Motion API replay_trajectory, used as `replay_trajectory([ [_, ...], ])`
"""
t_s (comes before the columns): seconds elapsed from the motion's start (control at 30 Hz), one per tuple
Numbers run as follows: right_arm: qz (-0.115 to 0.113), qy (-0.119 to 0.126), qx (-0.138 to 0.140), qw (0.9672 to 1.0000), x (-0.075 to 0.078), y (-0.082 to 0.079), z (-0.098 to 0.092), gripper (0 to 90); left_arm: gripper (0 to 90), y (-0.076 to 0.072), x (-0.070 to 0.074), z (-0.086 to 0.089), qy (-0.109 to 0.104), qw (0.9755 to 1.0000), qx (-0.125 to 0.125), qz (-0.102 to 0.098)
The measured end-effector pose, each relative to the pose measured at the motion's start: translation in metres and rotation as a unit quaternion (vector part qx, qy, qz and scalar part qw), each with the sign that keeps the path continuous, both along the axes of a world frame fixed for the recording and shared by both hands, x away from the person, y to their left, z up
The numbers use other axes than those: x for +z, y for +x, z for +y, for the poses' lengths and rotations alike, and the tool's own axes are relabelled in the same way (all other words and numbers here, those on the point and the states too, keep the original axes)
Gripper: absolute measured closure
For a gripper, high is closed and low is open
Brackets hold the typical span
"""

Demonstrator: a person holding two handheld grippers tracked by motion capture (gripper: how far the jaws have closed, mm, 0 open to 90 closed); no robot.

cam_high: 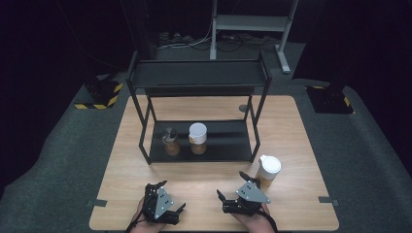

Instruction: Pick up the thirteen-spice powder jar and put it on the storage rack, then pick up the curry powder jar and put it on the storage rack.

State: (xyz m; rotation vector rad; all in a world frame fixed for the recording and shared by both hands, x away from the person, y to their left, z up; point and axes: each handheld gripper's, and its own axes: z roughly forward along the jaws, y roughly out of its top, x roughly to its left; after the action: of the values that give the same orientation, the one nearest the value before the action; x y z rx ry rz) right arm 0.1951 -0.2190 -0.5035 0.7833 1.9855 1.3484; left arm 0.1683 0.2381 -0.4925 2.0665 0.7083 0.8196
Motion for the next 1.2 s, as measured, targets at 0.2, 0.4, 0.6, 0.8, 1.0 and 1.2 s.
replay_trajectory([
  [0.2,-0.009,-0.024,0.001,0.9997,-0.008,-0.009,-0.006,0.3,0.9,-0.001,-0.001,0.001,-0.005,1.0000,0.000,-0.004],
  [0.4,-0.007,-0.045,0.006,0.9989,-0.004,-0.012,-0.007,0.3,0.9,-0.001,-0.002,0.001,-0.006,1.0000,0.000,-0.005],
  [0.6,-0.019,-0.064,0.011,0.9977,-0.005,-0.016,-0.004,0.3,0.9,-0.001,-0.001,0.000,-0.002,1.0000,-0.001,-0.003],
  [0.8,-0.018,-0.059,0.012,0.9980,-0.005,-0.016,-0.006,0.3,0.9,-0.002,-0.001,-0.003,0.008,1.0000,0.000,-0.005],
  [1.0,-0.020,-0.047,0.025,0.9984,-0.007,-0.017,-0.013,0.6,0.9,-0.003,-0.002,-0.003,0.011,0.9999,-0.004,-0.009],
  [1.2,-0.017,-0.039,0.037,0.9984,-0.006,-0.015,-0.016,0.6,0.8,-0.004,-0.002,-0.005,0.014,0.9998,0.001,-0.013],
])
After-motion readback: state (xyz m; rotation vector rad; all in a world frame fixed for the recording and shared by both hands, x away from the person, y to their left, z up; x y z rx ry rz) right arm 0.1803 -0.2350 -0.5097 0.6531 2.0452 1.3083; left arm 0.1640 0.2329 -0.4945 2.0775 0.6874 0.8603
